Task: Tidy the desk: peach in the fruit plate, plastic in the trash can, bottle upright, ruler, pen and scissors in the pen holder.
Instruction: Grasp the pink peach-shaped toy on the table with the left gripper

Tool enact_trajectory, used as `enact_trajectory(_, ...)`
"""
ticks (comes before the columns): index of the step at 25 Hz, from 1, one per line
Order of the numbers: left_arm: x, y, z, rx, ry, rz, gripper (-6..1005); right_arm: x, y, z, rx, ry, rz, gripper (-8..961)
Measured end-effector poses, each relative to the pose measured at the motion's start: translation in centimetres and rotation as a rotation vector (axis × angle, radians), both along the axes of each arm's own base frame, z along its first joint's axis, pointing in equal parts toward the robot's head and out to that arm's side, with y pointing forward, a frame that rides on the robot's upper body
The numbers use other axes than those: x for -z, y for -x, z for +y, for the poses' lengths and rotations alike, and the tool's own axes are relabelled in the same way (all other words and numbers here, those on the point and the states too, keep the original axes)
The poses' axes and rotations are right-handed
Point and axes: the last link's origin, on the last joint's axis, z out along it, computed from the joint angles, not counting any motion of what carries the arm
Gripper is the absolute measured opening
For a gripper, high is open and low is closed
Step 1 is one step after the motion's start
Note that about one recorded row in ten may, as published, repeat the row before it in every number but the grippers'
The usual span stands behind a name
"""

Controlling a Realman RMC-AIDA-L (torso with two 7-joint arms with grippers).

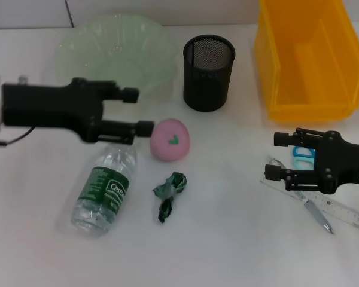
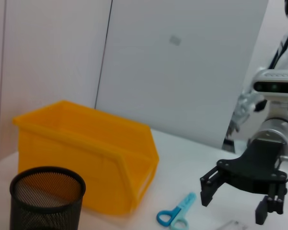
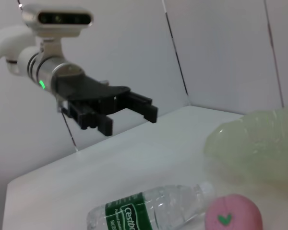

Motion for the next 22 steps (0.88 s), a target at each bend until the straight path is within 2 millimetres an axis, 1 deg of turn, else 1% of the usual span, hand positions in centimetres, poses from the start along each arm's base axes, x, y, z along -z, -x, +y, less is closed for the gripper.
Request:
enact_trajectory(1, 0.1, -1.4, 1.2, -0.003, 0.026, 0.029, 811, 0.0, -0.2, -0.2, 0.010, -0.005, 0.006, 819)
enact_trajectory(2, 0.1, -1.4, 1.2, -0.003, 0.026, 0.029, 811, 0.1, -0.5, -0.4, 0.020, -0.007, 0.013, 819)
enact_trajectory(3, 0.3, -2.4, 2.0, -0.003, 0.044, 0.058, 811, 0.1, -0.7, -0.6, 0.028, -0.008, 0.017, 819)
enact_trajectory(4, 1.0, -4.1, 3.2, 0.006, 0.071, 0.139, 811, 0.1, -0.9, -0.8, 0.035, -0.011, 0.021, 819)
enact_trajectory(5, 2.0, -5.0, 3.9, 0.010, 0.088, 0.205, 811, 0.1, -1.1, -1.0, 0.044, -0.014, 0.026, 819)
enact_trajectory(6, 2.0, -5.0, 3.9, 0.010, 0.088, 0.205, 811, 0.2, -1.3, -1.1, 0.050, -0.015, 0.030, 819)
enact_trajectory(7, 3.3, -5.9, 4.5, 0.015, 0.099, 0.287, 811, 0.2, -1.5, -1.3, 0.057, -0.019, 0.033, 819)
enact_trajectory(9, 3.3, -5.9, 4.5, 0.015, 0.099, 0.287, 811, 0.3, -1.8, -1.6, 0.069, -0.023, 0.035, 819)
enact_trajectory(10, 5.8, -7.0, 5.4, 0.021, 0.078, 0.432, 811, 0.3, -1.9, -1.7, 0.072, -0.025, 0.034, 819)
enact_trajectory(11, 6.6, -7.2, 5.7, 0.022, 0.056, 0.473, 811, 0.5, -2.1, -2.0, 0.077, -0.023, 0.036, 819)
enact_trajectory(12, 6.6, -7.2, 5.7, 0.022, 0.056, 0.473, 811, 0.5, -2.1, -2.0, 0.077, -0.023, 0.036, 819)
enact_trajectory(14, 8.3, -7.7, 6.1, 0.042, 0.011, 0.527, 810, 0.7, -2.3, -2.3, 0.080, -0.021, 0.042, 819)
enact_trajectory(16, 9.3, -7.7, 6.3, 0.043, -0.021, 0.557, 810, 0.8, -2.4, -2.5, 0.081, -0.022, 0.048, 819)
enact_trajectory(22, 10.4, -6.9, 6.8, 0.027, -0.076, 0.639, 810, 1.3, -2.3, -2.7, 0.072, -0.015, 0.058, 819)
